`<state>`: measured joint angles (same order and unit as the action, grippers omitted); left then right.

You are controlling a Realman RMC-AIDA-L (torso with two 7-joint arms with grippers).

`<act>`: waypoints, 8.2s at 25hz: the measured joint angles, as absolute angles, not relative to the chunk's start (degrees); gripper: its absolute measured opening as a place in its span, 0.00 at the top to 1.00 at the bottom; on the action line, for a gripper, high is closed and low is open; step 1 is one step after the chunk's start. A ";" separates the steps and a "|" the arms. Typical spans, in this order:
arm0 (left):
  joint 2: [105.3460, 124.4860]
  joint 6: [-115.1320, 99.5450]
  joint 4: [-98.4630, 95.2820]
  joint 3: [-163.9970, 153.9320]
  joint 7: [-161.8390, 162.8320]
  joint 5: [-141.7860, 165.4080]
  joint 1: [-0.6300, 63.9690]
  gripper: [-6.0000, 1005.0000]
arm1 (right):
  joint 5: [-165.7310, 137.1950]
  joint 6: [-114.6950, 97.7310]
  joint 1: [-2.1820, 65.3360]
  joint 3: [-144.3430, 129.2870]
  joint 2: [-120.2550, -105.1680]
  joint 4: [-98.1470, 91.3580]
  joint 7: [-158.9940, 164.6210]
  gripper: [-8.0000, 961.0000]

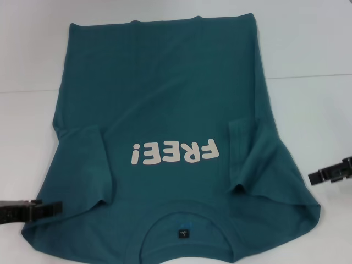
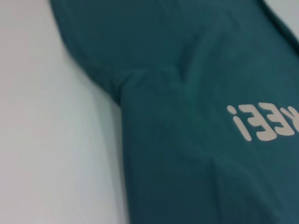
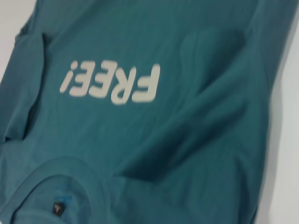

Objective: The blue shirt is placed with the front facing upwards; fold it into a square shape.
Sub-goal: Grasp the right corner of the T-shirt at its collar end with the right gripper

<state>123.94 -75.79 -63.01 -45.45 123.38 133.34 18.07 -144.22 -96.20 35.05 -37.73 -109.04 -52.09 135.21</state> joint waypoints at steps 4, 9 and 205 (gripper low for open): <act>123.67 -76.89 -65.51 -45.82 128.08 136.26 17.12 0.50 | -143.38 -97.16 34.91 -37.18 -110.29 -54.60 135.24 0.15; 124.06 -79.55 -70.74 -46.30 131.58 139.49 16.25 0.27 | -142.24 -96.91 35.38 -37.11 -110.53 -52.94 135.14 0.15; 123.56 -84.89 -69.37 -39.74 135.56 142.31 20.40 0.92 | -138.51 -100.03 32.67 -32.96 -109.04 -52.76 130.77 0.15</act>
<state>123.56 -84.89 -69.37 -39.74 135.56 142.31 20.40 -138.51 -100.03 32.67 -32.96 -109.04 -52.76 130.77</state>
